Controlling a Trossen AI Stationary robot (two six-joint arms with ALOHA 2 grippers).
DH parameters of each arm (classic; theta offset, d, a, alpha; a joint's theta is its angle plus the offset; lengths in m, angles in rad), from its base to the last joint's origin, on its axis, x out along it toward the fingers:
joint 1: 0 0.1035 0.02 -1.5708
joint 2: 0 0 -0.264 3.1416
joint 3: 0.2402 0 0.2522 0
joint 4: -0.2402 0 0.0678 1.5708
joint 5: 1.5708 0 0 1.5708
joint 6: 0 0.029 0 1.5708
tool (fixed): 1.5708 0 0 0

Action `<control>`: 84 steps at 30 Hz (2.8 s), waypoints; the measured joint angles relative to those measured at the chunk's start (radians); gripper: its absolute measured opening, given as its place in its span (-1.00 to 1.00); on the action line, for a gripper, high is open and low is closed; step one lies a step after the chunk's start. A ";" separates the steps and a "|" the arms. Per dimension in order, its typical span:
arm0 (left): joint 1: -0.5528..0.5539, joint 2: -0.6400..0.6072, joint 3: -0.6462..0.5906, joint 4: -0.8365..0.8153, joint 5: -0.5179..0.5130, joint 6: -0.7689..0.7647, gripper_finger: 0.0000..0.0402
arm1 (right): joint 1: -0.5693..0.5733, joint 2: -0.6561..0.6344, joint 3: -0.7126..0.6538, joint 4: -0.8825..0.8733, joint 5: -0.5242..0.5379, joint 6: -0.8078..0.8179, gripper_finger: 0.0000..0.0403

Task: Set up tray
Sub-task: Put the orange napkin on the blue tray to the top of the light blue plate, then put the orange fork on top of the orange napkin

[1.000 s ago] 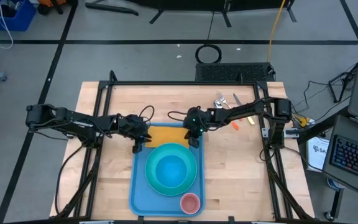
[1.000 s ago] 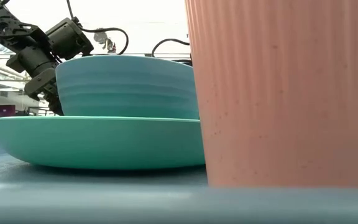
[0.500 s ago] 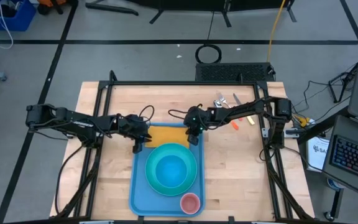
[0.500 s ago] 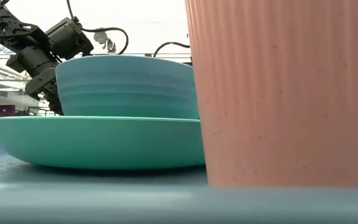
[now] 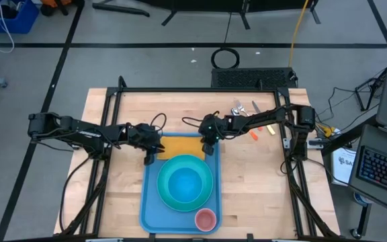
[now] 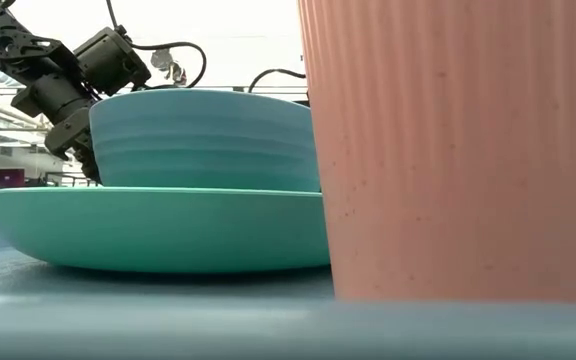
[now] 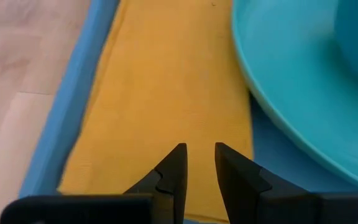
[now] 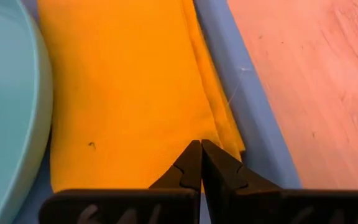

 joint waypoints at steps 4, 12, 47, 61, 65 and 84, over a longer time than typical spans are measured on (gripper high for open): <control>0.000 0.000 0.000 0.000 -0.055 0.001 -0.57 | 0.000 0.000 0.000 0.020 -0.079 -0.006 -1.00; 0.000 0.000 0.000 0.004 -0.089 0.020 -0.57 | 0.002 -0.086 0.000 0.012 -0.061 -0.007 -1.00; 0.000 0.000 0.000 0.070 -0.088 0.006 -0.57 | -0.430 -0.331 -0.016 -0.703 0.228 0.140 -0.21; 0.000 0.000 0.000 0.074 -0.087 0.006 -0.57 | -0.511 -0.330 -0.184 -0.541 0.212 0.130 -0.18; 0.000 0.000 0.000 0.075 -0.087 0.006 -0.57 | -0.531 -0.330 -0.205 -0.536 0.206 0.124 -0.19; 0.000 0.000 0.000 0.086 -0.087 0.006 -0.57 | -0.584 -0.330 -0.286 -0.389 0.198 0.031 -0.26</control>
